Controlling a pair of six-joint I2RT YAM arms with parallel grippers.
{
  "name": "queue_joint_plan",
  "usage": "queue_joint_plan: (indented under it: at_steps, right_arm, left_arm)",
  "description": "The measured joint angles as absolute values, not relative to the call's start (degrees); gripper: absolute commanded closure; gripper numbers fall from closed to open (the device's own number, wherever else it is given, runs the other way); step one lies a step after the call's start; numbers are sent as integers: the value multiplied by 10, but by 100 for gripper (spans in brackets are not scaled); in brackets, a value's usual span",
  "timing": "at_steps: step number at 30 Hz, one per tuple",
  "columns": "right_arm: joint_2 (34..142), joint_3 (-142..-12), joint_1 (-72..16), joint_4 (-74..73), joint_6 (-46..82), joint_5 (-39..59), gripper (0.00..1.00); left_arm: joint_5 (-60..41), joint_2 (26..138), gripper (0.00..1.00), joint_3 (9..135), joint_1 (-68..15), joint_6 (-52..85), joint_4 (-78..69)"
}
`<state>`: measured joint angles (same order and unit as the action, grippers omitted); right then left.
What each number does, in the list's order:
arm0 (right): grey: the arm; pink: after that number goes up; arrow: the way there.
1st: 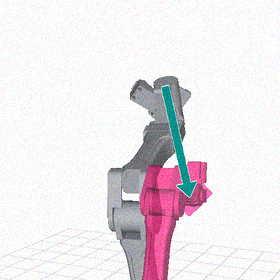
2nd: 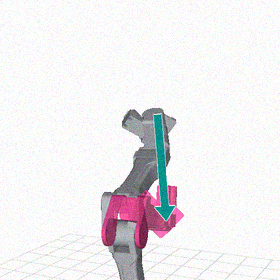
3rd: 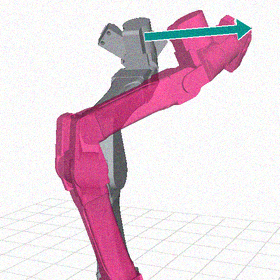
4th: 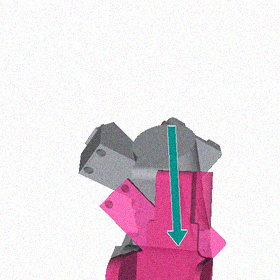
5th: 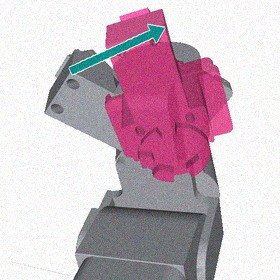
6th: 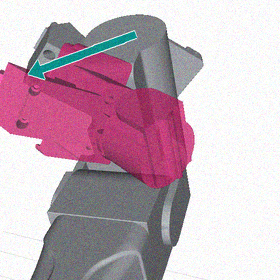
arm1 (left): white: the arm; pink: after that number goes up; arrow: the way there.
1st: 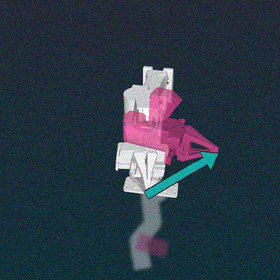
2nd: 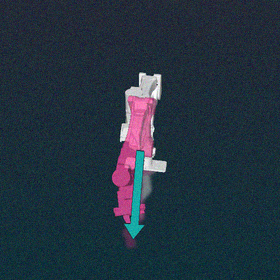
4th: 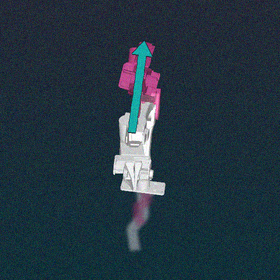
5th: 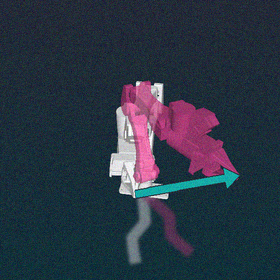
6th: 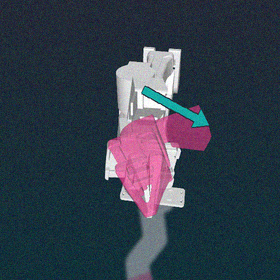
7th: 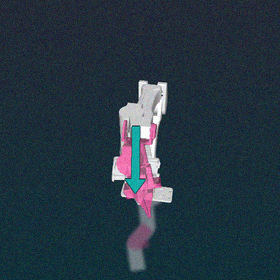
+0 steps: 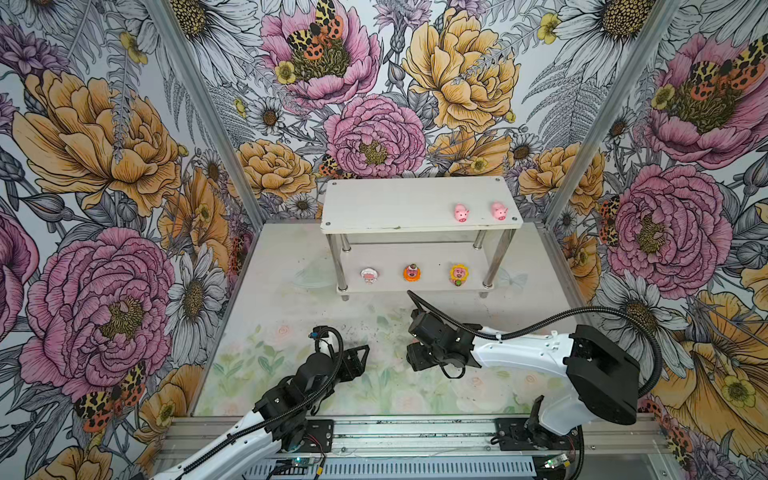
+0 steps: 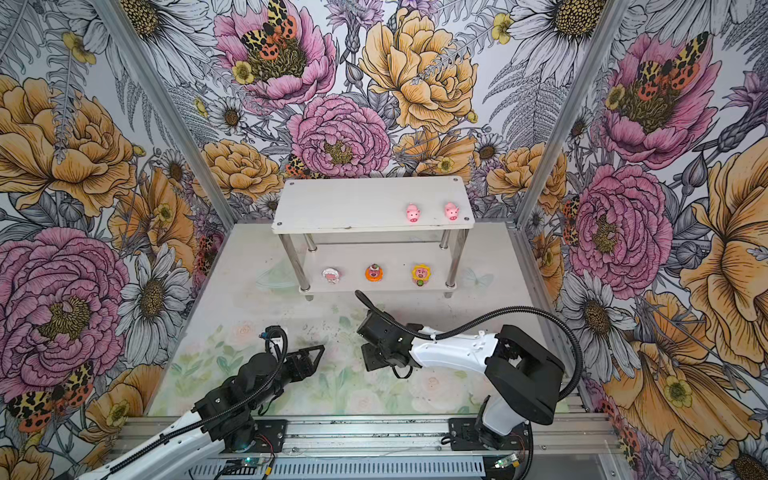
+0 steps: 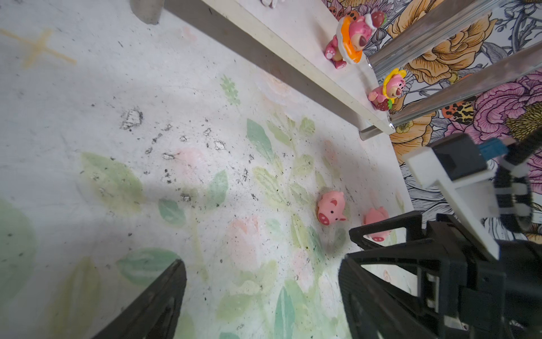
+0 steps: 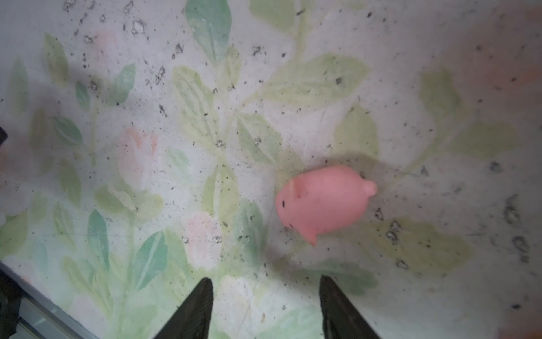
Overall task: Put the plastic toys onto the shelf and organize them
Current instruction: 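Grasp another pink pig on the table with the right gripper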
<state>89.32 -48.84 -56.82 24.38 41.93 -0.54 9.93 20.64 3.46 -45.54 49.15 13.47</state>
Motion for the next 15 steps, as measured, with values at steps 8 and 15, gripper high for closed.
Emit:
queue_joint_plan:
  at_steps: [8,15]
  right_arm:
    - [956,-516,-550,216,425,-11,35]
    - [988,-547,-535,186,416,-18,46]
  left_arm:
    - [100,197,16,34,-455,491,135]
    - [100,191,15,34,-452,491,135]
